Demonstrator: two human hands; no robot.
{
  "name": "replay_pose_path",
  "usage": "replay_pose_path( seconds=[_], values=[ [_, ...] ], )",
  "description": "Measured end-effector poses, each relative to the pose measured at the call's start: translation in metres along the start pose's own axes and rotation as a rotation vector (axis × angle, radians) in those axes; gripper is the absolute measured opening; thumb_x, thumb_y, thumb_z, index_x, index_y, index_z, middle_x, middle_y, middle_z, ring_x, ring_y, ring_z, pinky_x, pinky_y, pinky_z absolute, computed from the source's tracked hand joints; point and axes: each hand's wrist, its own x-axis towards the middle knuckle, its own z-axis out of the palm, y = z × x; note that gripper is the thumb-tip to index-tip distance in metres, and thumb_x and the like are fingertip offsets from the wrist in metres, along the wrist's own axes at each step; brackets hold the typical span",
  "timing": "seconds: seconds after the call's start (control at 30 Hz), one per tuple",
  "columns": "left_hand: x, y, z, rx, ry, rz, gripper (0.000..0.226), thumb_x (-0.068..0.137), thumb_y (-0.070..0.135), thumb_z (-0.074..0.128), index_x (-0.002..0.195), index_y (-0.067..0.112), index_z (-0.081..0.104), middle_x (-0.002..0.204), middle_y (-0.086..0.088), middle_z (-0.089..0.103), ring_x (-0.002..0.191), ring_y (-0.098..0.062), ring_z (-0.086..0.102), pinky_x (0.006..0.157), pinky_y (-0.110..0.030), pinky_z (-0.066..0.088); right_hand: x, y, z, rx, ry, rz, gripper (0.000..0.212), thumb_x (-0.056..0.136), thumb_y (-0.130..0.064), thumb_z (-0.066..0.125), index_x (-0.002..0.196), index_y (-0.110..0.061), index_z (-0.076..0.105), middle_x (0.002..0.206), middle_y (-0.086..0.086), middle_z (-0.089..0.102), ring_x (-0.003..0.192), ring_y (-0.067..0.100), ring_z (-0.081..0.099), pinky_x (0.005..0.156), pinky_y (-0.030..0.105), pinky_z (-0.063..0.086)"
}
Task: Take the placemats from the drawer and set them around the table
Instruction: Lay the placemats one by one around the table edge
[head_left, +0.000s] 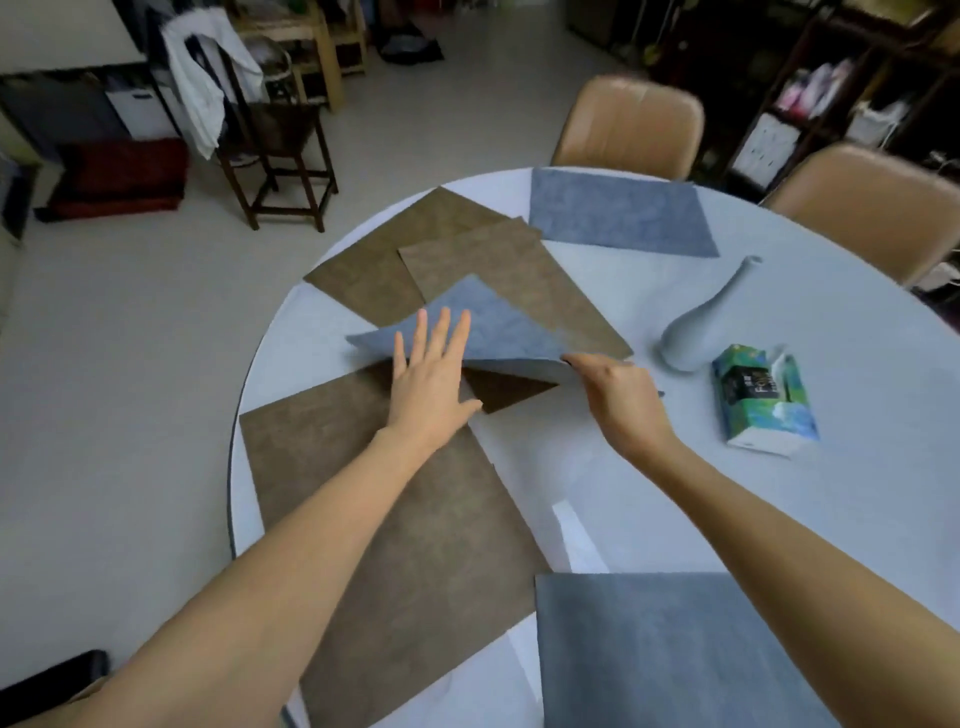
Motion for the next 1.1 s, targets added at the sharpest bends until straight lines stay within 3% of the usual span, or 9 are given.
replay_pose_path(
  seconds=[0.07, 0.13, 0.23, 0.37, 0.5, 0.63, 0.8, 0.97, 1.1],
  values=[
    [-0.006, 0.003, -0.008, 0.084, -0.058, 0.021, 0.098, 0.085, 0.046, 0.066, 0.155, 0.023, 0.002, 0.162, -0.002, 0.011, 0.150, -0.025, 0.000, 0.119, -0.051, 0.001, -0.024, 0.001, -0.035, 0.094, 0.113, 0.050, 0.036, 0.084, 0.008, 0.052, 0.110, -0.011, 0.069, 0.097, 0.009, 0.074, 0.082, 0.030, 0.069, 0.067, 0.034, 0.051],
    [-0.016, 0.004, -0.009, 0.098, -0.126, -0.038, 0.073, 0.089, 0.044, 0.062, 0.149, 0.021, 0.030, 0.151, -0.003, 0.040, 0.144, -0.025, 0.028, 0.118, -0.050, 0.014, -0.039, 0.001, -0.057, 0.225, 0.199, 0.106, 0.028, 0.089, 0.003, 0.055, 0.108, -0.011, 0.070, 0.091, 0.008, 0.075, 0.079, 0.022, 0.069, 0.068, 0.028, 0.050],
    [-0.033, 0.033, -0.020, 0.073, -0.162, -0.034, 0.031, 0.096, 0.039, 0.053, 0.109, 0.014, 0.064, 0.107, -0.009, 0.067, 0.105, -0.030, 0.062, 0.088, -0.041, 0.051, -0.071, 0.011, -0.094, 0.202, 0.242, 0.129, 0.025, 0.087, 0.004, 0.059, 0.104, -0.010, 0.072, 0.079, 0.009, 0.074, 0.069, 0.018, 0.065, 0.062, 0.015, 0.038],
    [-0.048, 0.098, -0.045, 0.206, -0.044, 0.238, 0.027, 0.098, 0.036, 0.046, 0.107, 0.021, 0.067, 0.102, -0.004, 0.069, 0.096, -0.028, 0.065, 0.072, -0.033, 0.048, -0.111, 0.050, -0.140, 0.023, 0.124, 0.316, 0.015, 0.084, -0.001, 0.055, 0.086, -0.009, 0.067, 0.076, 0.016, 0.069, 0.074, 0.038, 0.062, 0.060, 0.033, 0.034],
    [-0.063, 0.184, -0.078, 0.411, 0.030, 0.473, 0.026, 0.101, 0.031, 0.043, 0.105, 0.017, 0.065, 0.107, -0.006, 0.068, 0.099, -0.029, 0.065, 0.067, -0.031, 0.036, -0.150, 0.088, -0.187, -0.232, -0.162, 0.429, 0.019, 0.086, -0.028, 0.058, 0.087, -0.011, 0.066, 0.088, 0.013, 0.068, 0.088, 0.036, 0.061, 0.060, 0.030, 0.035],
    [-0.080, 0.274, -0.082, 0.426, 0.052, 0.563, 0.025, 0.101, 0.028, 0.042, 0.105, 0.015, 0.063, 0.109, -0.007, 0.066, 0.100, -0.030, 0.063, 0.067, -0.031, 0.034, -0.199, 0.136, -0.234, -0.275, -0.109, 0.515, 0.029, 0.093, -0.032, 0.049, 0.084, -0.009, 0.064, 0.087, 0.012, 0.068, 0.082, 0.033, 0.061, 0.059, 0.031, 0.037],
    [-0.095, 0.413, -0.053, 0.312, 0.067, 0.568, 0.022, 0.099, 0.021, 0.045, 0.105, 0.011, 0.064, 0.109, -0.010, 0.065, 0.100, -0.032, 0.062, 0.069, -0.035, 0.039, -0.276, 0.223, -0.291, -0.212, 0.005, 0.636, 0.026, 0.091, -0.015, 0.048, 0.070, -0.002, 0.053, 0.078, 0.022, 0.064, 0.075, 0.038, 0.058, 0.056, 0.033, 0.031],
    [-0.101, 0.561, -0.027, 0.253, 0.087, 0.592, 0.017, 0.096, 0.014, 0.048, 0.099, 0.008, 0.064, 0.104, -0.013, 0.066, 0.095, -0.034, 0.063, 0.065, -0.035, 0.037, -0.351, 0.313, -0.350, -0.125, 0.037, 0.697, 0.038, 0.089, -0.008, 0.047, 0.054, -0.014, 0.035, 0.053, 0.003, 0.043, 0.066, 0.034, 0.050, 0.053, 0.034, 0.026],
    [-0.098, 0.644, -0.012, 0.276, 0.098, 0.605, 0.017, 0.096, 0.011, 0.049, 0.099, 0.010, 0.066, 0.102, -0.010, 0.067, 0.094, -0.033, 0.064, 0.062, -0.032, 0.036, -0.387, 0.376, -0.381, -0.088, 0.048, 0.759, 0.039, 0.088, -0.009, 0.046, 0.053, -0.015, 0.031, 0.052, 0.004, 0.040, 0.062, 0.032, 0.044, 0.046, 0.032, 0.023]
  ],
)
